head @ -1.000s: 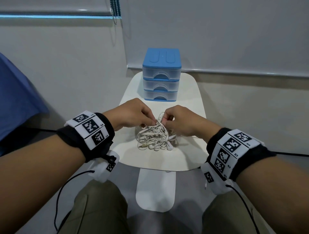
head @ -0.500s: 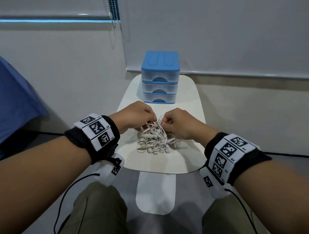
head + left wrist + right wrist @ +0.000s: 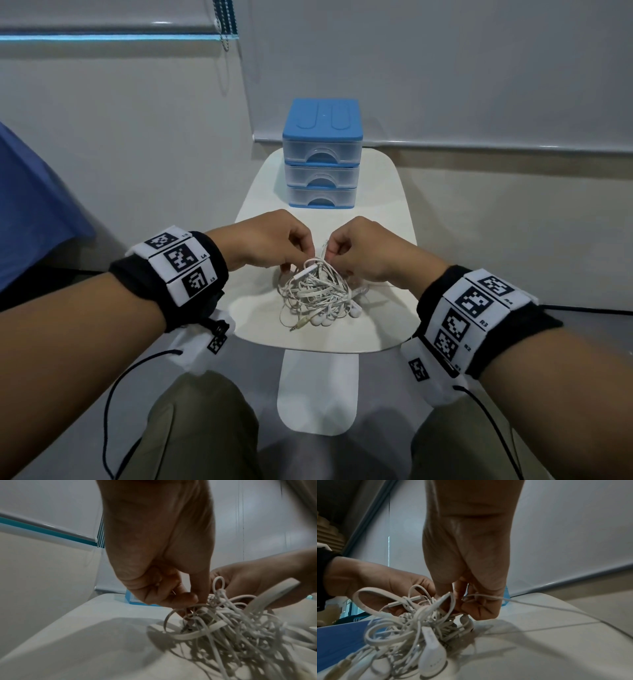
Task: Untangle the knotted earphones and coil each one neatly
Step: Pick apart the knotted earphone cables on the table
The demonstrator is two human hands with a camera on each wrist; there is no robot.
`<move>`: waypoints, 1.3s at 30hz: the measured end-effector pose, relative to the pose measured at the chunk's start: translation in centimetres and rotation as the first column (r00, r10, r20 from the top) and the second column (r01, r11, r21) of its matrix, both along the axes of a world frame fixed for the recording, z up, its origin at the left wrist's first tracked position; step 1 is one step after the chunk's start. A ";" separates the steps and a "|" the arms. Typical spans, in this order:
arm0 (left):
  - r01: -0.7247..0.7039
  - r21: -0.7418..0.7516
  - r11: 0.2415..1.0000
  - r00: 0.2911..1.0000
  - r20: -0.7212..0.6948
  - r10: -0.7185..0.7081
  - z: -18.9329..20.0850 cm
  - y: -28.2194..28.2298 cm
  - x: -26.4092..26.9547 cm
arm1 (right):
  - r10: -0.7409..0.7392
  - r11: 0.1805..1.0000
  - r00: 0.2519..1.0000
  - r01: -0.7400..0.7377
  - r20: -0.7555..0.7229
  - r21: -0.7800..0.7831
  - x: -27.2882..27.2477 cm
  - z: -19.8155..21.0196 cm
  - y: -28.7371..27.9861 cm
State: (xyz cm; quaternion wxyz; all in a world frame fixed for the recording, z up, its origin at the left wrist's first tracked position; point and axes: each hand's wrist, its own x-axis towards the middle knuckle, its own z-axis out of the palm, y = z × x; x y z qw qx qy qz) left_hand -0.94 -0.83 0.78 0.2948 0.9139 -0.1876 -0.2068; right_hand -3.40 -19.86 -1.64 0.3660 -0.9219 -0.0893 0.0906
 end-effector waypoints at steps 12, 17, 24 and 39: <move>-0.004 -0.140 0.990 1.000 0.022 0.007 -0.6 -0.6 -0.7 | -0.081 0.936 0.986 0.126 -0.147 0.329 -0.8 0.3 -1.1; -0.029 -0.058 0.998 0.995 0.089 0.034 -1.4 -0.9 -0.6 | -0.089 0.935 0.971 0.158 -0.223 0.316 -0.7 -0.3 -0.9; -0.078 -0.008 0.997 0.991 0.111 0.078 -1.7 -1.3 -0.6 | -0.028 0.936 0.962 0.120 -0.272 0.330 -0.8 0.2 -1.4; -0.183 -0.175 0.967 0.978 -0.130 0.162 -0.4 -0.8 -0.4 | -0.130 0.924 0.974 0.187 -0.186 0.333 0.0 0.8 -0.8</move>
